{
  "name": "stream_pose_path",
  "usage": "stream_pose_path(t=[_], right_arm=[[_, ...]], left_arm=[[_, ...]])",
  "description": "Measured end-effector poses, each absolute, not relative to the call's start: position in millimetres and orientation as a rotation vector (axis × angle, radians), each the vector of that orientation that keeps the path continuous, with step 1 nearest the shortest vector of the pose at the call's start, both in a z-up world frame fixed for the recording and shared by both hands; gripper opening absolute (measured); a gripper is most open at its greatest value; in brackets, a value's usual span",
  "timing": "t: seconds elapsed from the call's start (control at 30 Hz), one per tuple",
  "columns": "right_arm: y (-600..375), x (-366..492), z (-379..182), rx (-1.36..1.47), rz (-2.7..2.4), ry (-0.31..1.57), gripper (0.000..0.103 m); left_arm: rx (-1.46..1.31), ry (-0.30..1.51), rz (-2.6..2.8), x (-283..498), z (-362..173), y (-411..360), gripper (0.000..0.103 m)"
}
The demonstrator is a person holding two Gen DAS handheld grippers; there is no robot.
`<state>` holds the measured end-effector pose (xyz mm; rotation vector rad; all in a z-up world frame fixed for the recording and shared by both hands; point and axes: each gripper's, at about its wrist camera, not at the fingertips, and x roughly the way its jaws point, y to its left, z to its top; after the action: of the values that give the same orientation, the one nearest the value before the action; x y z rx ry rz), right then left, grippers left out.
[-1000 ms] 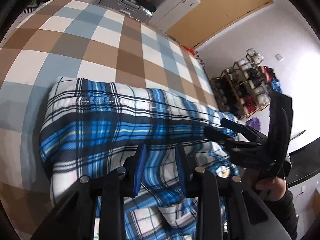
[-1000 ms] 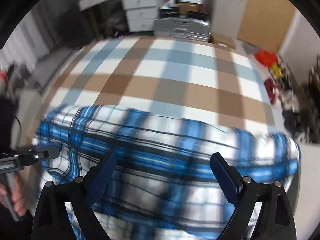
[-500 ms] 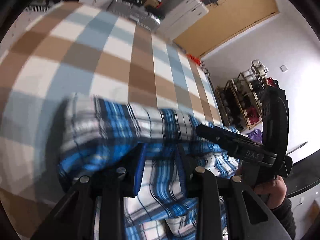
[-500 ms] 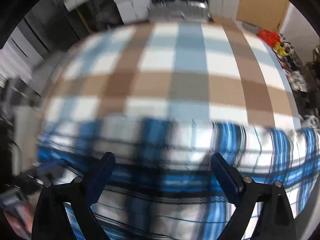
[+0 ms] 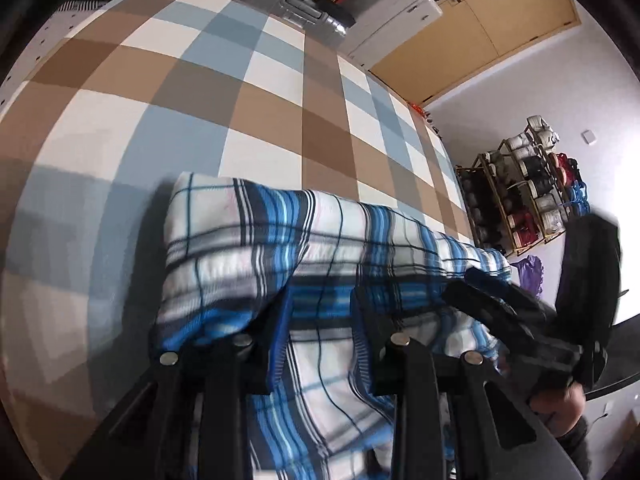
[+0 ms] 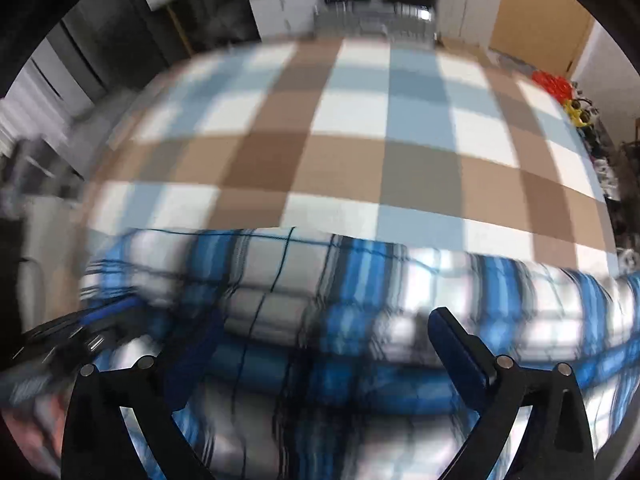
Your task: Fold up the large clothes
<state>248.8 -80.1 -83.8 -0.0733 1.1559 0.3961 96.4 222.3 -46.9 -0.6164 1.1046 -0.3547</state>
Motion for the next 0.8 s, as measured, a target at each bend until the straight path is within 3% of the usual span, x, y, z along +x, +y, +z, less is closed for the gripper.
stream_pose_path(t=[0.2,0.43,0.63,0.8], right_arm=[[-159.1,228.8,-60.8,-0.181,0.252,1.104,0.103],[-232.0,269.0,-127.2,-0.128,0.106,1.372,0.103],[-225.3,278.2,-128.1,-0.189,0.152,1.332,0.103],[-254.9,278.1,-87.9,-0.1,0.23,1.197,0.103]], left_arm=[[-0.57,1.067,-0.403,79.2,-31.4,210.0,0.024],[-0.53,1.152,-0.355,95.8,-62.0,194.1,0.024],[-0.564,1.197,-0.343,98.2,-51.5,202.3,0.024],[-0.542,1.078,-0.298,81.1,-11.3,243.3,0.026]])
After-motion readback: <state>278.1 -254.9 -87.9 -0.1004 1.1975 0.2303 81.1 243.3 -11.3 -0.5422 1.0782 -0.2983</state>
